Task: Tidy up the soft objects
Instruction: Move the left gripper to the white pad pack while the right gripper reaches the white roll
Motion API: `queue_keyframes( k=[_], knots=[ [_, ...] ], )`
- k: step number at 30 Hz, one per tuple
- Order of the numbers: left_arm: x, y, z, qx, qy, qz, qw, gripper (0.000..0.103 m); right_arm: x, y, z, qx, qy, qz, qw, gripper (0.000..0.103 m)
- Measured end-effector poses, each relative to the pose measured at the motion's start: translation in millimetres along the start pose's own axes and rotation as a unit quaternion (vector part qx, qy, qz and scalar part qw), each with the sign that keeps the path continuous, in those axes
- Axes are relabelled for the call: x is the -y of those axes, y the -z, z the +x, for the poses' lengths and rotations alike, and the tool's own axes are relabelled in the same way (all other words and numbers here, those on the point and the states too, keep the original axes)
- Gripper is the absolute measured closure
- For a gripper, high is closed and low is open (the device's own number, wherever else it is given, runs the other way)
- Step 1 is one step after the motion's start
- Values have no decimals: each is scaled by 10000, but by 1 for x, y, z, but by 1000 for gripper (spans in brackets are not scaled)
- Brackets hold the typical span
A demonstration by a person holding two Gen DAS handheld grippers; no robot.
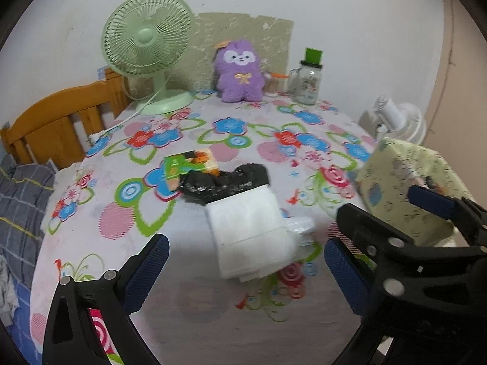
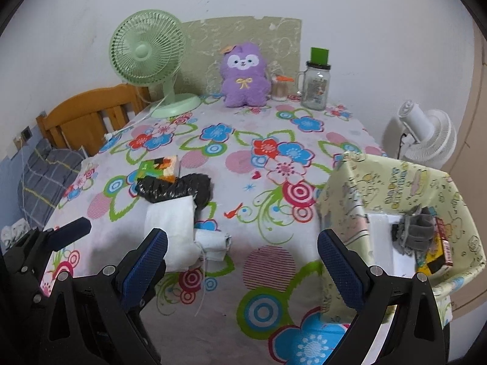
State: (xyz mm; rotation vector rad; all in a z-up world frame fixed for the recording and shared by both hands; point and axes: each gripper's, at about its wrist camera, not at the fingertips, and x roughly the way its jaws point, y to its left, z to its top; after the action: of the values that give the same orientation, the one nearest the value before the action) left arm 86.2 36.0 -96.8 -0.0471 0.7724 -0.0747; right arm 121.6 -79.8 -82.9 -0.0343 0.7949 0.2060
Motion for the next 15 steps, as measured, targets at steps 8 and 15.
queue_keyframes(
  k=[8,15],
  knots=[
    [-11,4,18,-213,-125,-92,9997,0,-7,1,16,-87,16,-118,9999,3],
    [-9,5,31,-358,-19,-53,9993,0,-18,-1,24,-67,29,-340,9994,3]
  ],
)
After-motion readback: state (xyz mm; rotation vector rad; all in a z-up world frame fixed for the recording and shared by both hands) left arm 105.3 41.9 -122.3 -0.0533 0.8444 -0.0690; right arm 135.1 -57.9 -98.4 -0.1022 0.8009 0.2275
